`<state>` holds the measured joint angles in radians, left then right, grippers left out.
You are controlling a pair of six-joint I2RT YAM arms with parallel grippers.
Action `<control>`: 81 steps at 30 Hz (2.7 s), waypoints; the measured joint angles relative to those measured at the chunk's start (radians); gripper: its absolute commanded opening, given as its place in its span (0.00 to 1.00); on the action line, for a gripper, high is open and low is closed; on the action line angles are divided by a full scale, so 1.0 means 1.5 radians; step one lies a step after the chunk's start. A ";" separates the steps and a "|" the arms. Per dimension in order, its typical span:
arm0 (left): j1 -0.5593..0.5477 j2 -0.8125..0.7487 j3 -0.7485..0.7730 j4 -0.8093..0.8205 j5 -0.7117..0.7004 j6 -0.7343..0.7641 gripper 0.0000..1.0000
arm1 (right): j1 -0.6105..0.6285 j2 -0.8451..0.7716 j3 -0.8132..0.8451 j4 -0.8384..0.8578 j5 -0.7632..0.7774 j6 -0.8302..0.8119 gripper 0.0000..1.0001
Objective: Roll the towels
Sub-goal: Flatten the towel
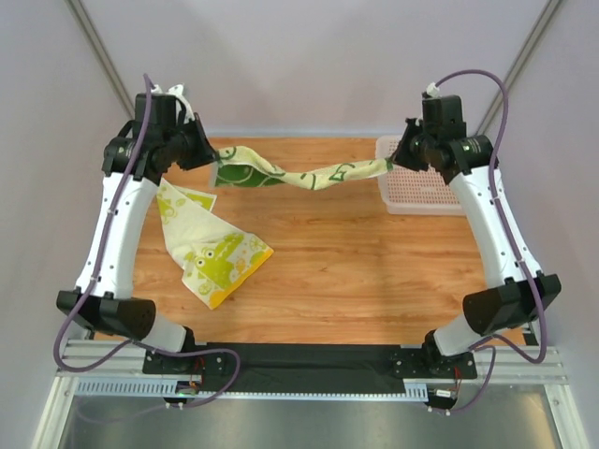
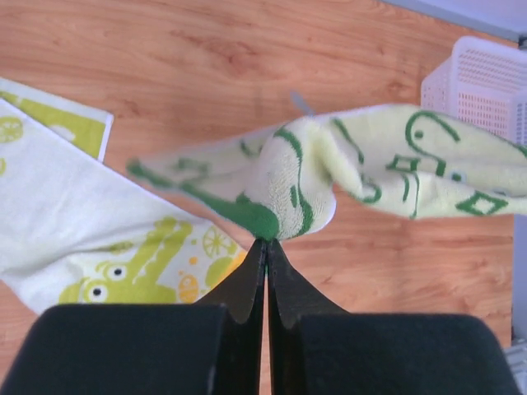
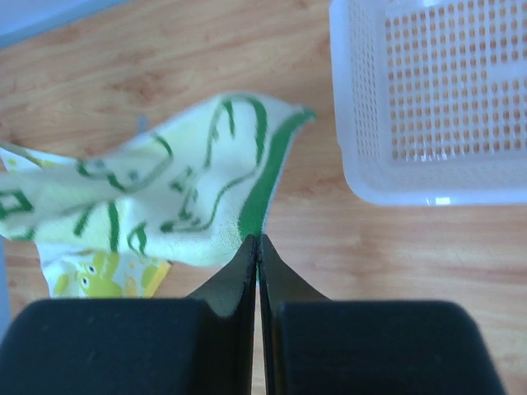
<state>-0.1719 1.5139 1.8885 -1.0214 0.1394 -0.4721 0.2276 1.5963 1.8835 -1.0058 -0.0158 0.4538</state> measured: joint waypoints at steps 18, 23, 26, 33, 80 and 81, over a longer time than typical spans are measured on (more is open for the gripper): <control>0.031 -0.332 -0.730 0.055 0.025 -0.054 0.04 | -0.039 -0.087 -0.682 0.165 -0.123 0.067 0.06; 0.041 -0.352 -0.729 0.064 0.027 -0.073 0.04 | -0.062 -0.104 -0.685 0.190 -0.127 0.067 0.12; 0.051 -0.353 -0.737 0.082 0.036 -0.086 0.01 | -0.092 -0.107 -0.681 0.197 -0.144 0.064 0.04; 0.098 -0.349 -0.779 0.120 0.094 -0.108 0.00 | -0.113 -0.106 -0.648 0.219 -0.197 0.055 0.12; 0.099 -0.495 -0.792 0.075 0.143 -0.134 0.02 | -0.095 -0.340 -0.811 0.186 -0.137 0.113 0.00; 0.099 -0.501 -0.801 0.073 0.149 -0.136 0.02 | -0.095 -0.337 -0.822 0.181 -0.137 0.113 0.00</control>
<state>-0.0235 0.7628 0.6872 -0.9112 0.3622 -0.6762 0.0853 1.0904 0.6498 -0.7338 -0.2218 0.6235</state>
